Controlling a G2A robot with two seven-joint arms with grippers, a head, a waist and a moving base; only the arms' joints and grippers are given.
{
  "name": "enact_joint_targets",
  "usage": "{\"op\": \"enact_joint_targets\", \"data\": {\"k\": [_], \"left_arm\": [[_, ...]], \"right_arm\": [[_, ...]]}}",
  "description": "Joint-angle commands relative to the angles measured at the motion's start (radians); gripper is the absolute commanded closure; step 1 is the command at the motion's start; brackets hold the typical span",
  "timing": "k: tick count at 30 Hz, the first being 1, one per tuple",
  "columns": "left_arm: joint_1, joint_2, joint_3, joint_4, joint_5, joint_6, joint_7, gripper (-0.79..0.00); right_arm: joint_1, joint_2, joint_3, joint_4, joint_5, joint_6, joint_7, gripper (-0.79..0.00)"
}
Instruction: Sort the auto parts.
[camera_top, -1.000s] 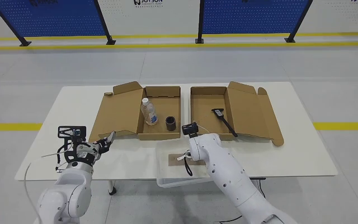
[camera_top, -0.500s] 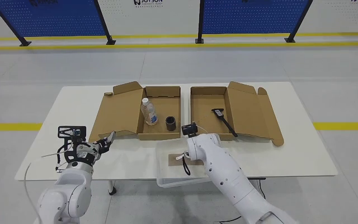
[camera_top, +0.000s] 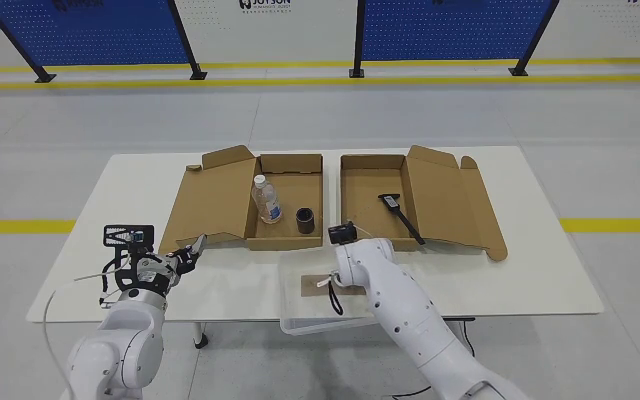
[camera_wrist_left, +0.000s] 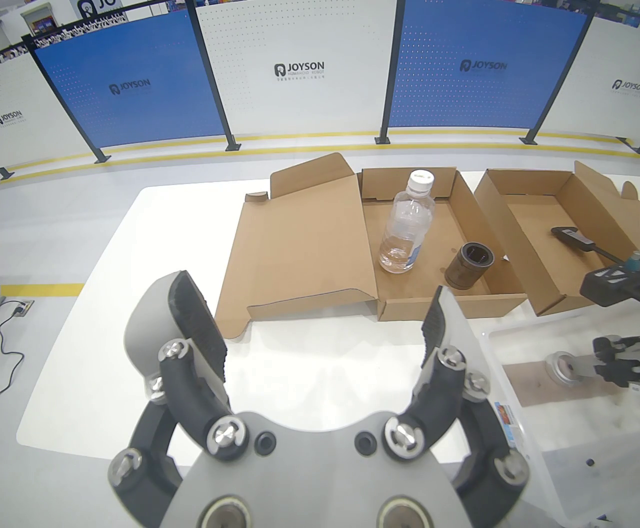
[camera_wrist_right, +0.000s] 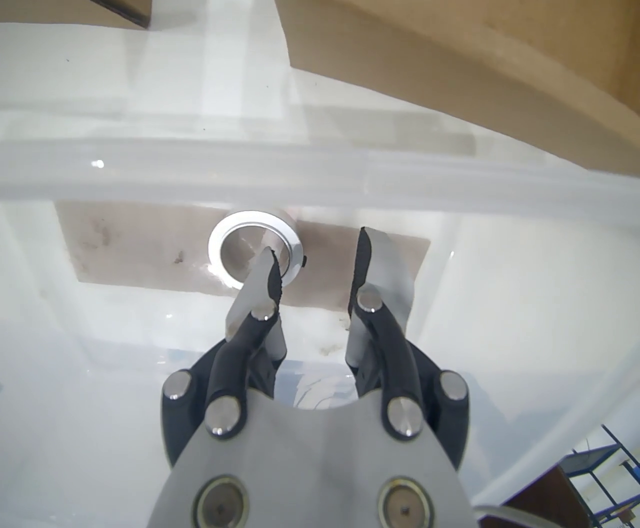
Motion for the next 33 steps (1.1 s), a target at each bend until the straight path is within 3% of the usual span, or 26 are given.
{"op": "enact_joint_targets", "data": {"k": [1,14,19,21,22,28,33], "left_arm": [[0.0,0.0,0.0,0.0,0.0,0.0,0.0,-0.785],[0.0,0.0,0.0,0.0,0.0,0.0,0.0,-0.785],[0.0,0.0,0.0,0.0,0.0,0.0,0.0,-0.785],[0.0,0.0,0.0,0.0,0.0,0.0,0.0,-0.785],[0.0,0.0,0.0,0.0,0.0,0.0,0.0,-0.785],[0.0,0.0,0.0,0.0,0.0,0.0,0.0,-0.785],[0.0,0.0,0.0,0.0,0.0,0.0,0.0,-0.785]], "right_arm": [[-0.008,0.001,0.007,-0.01,-0.004,-0.002,0.006,-0.308],[-0.002,-0.008,0.011,0.026,0.003,-0.028,0.009,-0.28],[0.011,-0.016,0.004,0.055,0.01,-0.034,0.009,-0.169],[0.016,-0.018,0.002,0.066,0.011,-0.035,0.007,-0.012],[0.018,-0.02,0.003,0.07,0.013,-0.034,0.008,0.0],[0.017,-0.023,0.01,0.063,0.025,-0.038,0.006,0.0],[-0.02,-0.017,0.039,-0.039,0.035,-0.041,0.015,0.0]]}}
